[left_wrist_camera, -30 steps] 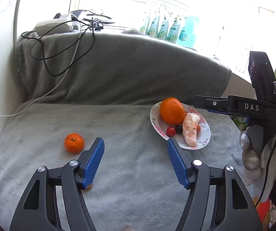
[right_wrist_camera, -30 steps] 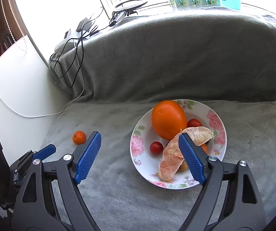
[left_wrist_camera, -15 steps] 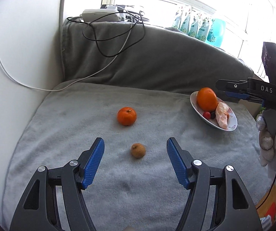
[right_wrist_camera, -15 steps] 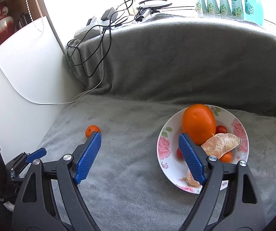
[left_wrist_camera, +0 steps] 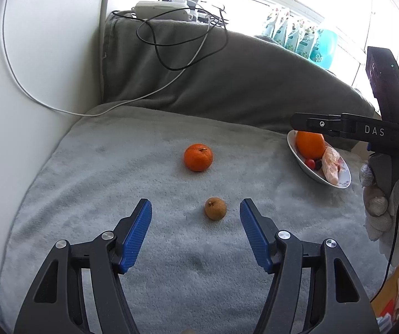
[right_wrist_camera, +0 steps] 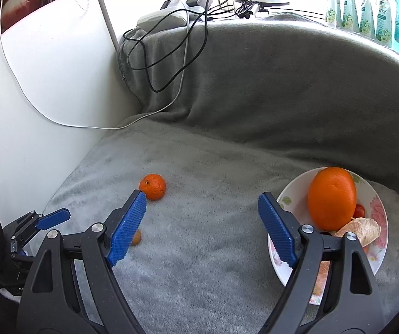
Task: Organize fruits
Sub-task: 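Move both open tools toward the small mandarin and brown round fruit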
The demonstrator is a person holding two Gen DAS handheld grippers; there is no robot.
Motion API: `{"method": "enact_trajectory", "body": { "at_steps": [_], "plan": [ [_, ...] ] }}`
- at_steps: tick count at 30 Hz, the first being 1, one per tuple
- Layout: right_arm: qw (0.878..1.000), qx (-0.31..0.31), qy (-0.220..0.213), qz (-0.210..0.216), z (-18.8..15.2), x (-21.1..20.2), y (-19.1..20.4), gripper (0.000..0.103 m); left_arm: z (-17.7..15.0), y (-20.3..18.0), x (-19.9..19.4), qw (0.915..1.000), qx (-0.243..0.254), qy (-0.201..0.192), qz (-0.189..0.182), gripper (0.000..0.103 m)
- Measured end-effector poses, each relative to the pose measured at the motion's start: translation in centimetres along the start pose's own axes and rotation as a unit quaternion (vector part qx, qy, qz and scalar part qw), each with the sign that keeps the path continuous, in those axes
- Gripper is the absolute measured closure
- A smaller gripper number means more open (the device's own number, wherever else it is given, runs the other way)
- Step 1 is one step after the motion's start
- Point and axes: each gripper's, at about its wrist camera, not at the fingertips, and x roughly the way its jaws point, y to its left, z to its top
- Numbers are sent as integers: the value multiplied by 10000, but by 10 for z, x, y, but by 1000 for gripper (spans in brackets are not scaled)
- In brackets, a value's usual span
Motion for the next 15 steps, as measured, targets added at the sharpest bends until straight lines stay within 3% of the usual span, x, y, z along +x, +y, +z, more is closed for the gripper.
{"method": "enact_trajectory", "body": {
  "at_steps": [15],
  "plan": [
    [9934,-628,708,642,15,74,41,18,0,-16,39,9979,22,425,-479,58]
  ]
}}
